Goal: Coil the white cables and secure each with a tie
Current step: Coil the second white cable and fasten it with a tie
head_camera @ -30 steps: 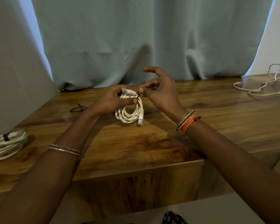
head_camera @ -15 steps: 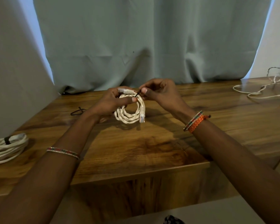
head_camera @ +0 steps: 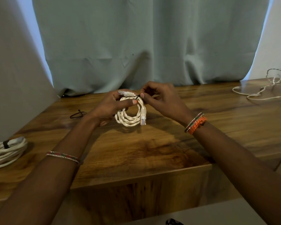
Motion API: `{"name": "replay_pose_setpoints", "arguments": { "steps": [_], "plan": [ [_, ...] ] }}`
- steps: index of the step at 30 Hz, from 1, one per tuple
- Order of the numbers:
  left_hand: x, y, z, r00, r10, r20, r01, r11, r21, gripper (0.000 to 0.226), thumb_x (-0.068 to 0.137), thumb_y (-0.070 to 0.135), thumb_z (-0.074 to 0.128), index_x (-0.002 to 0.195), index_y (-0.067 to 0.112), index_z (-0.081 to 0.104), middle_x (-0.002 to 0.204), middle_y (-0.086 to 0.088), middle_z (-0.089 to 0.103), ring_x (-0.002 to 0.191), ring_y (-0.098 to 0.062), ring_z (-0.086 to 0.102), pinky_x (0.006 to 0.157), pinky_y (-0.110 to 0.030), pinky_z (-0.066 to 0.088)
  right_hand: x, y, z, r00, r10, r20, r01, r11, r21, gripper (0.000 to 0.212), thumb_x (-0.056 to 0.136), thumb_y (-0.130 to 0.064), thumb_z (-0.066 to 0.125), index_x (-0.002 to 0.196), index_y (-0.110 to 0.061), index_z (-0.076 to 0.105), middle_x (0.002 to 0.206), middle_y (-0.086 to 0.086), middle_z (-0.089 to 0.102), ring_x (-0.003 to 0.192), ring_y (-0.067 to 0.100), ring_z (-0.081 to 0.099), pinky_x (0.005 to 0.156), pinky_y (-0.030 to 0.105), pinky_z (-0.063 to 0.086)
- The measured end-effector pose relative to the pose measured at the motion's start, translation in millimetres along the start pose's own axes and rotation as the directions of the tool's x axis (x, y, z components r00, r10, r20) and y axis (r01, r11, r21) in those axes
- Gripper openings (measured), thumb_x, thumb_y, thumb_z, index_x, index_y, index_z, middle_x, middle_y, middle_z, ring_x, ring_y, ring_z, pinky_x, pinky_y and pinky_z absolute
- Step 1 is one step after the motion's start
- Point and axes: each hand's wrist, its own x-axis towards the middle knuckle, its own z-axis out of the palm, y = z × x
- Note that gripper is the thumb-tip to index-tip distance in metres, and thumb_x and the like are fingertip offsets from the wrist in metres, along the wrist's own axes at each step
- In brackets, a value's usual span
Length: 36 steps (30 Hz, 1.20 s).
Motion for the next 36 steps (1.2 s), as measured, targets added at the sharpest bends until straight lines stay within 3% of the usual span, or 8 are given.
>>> {"name": "replay_pose_setpoints", "arguments": {
  "steps": [2,4,7,11,14,17,27,36],
  "plan": [
    [0.4,0.4,0.0,1.0,0.0,-0.002,0.0,1.0,-0.006,0.035,0.074,0.018,0.068,0.106,0.004,0.064,0.081,-0.002,0.063,0.062,-0.011,0.045,0.052,-0.017,0.039,-0.2,0.2,-0.2,0.991,-0.136,0.012,0.136,0.983,-0.126,0.008,0.091,-0.013,0.059,0.094,-0.006,0.064,0.08,-0.002,0.065,0.073,0.007,0.061,0.067,0.013,0.048],
    [0.7,0.7,0.1,1.0,-0.005,-0.007,0.005,1.0,-0.017,0.032,0.077,0.014,0.066,0.107,0.003,0.063,0.079,0.001,0.064,0.06,-0.008,0.047,0.051,-0.015,0.04,0.1,2.7,-0.2,0.975,-0.219,0.039,0.222,0.943,-0.246,0.012,0.093,-0.014,0.056,0.095,-0.005,0.063,0.082,0.004,0.066,0.072,0.013,0.061,0.066,0.025,0.05],
    [0.3,1.9,1.1,1.0,-0.009,-0.004,0.008,0.999,-0.047,0.029,0.077,0.014,0.066,0.105,0.007,0.064,0.081,0.002,0.065,0.064,-0.008,0.049,0.052,-0.015,0.042,-0.1,4.7,-0.8,0.965,-0.257,0.051,0.258,0.901,-0.348,0.022,0.095,-0.021,0.048,0.096,-0.004,0.062,0.084,0.008,0.066,0.073,0.021,0.062,0.064,0.038,0.051],
    [0.7,0.1,-0.3,1.0,-0.027,-0.007,0.027,0.997,-0.068,0.038,0.072,0.021,0.076,0.105,0.007,0.064,0.09,-0.007,0.062,0.07,-0.013,0.048,0.054,-0.02,0.04,-0.2,3.5,-1.2,0.955,-0.285,0.086,0.295,0.869,-0.398,0.029,0.095,-0.024,0.041,0.097,-0.002,0.061,0.085,0.011,0.064,0.071,0.024,0.061,0.059,0.039,0.051],
    [0.0,0.0,-0.1,0.999,-0.049,-0.01,0.048,0.994,-0.097,0.045,0.07,0.025,0.076,0.109,0.005,0.063,0.085,-0.006,0.063,0.064,-0.011,0.048,0.051,-0.021,0.038,0.1,3.3,-0.7,0.955,-0.269,0.127,0.297,0.856,-0.422,0.032,0.094,-0.026,0.038,0.1,-0.003,0.06,0.087,0.012,0.062,0.069,0.028,0.061,0.056,0.041,0.051],
    [-1.4,1.6,1.0,0.997,-0.072,-0.002,0.071,0.984,-0.164,0.028,0.08,0.013,0.068,0.106,0.006,0.062,0.065,0.004,0.06,0.045,-0.003,0.044,0.039,-0.013,0.034,0.4,2.8,0.1,0.96,-0.242,0.141,0.28,0.87,-0.406,0.033,0.095,-0.028,0.037,0.103,-0.005,0.058,0.091,0.012,0.059,0.068,0.031,0.059,0.056,0.045,0.05],
    [-5.4,8.8,7.2,0.996,-0.085,-0.012,0.081,0.983,-0.166,0.026,0.089,0.003,0.052,0.115,-0.001,0.056,0.052,0.006,0.061,0.034,0.001,0.042,0.035,-0.01,0.033,-2.8,-1.0,-2.6,0.964,-0.234,0.125,0.264,0.891,-0.37,0.024,0.095,-0.023,0.041,0.1,-0.007,0.057,0.09,0.008,0.056,0.067,0.023,0.054,0.057,0.044,0.048],
    [-7.5,10.5,8.4,0.997,-0.076,0.008,0.077,0.989,-0.129,0.015,0.089,0.008,0.056,0.103,0.003,0.059,0.048,0.007,0.055,0.034,0.0,0.038,0.034,-0.011,0.027,-2.9,0.0,-3.1,0.946,-0.257,0.198,0.318,0.857,-0.406,0.025,0.095,-0.022,0.039,0.103,-0.005,0.056,0.091,0.009,0.054,0.062,0.02,0.051,0.051,0.04,0.046]
  ]
}}
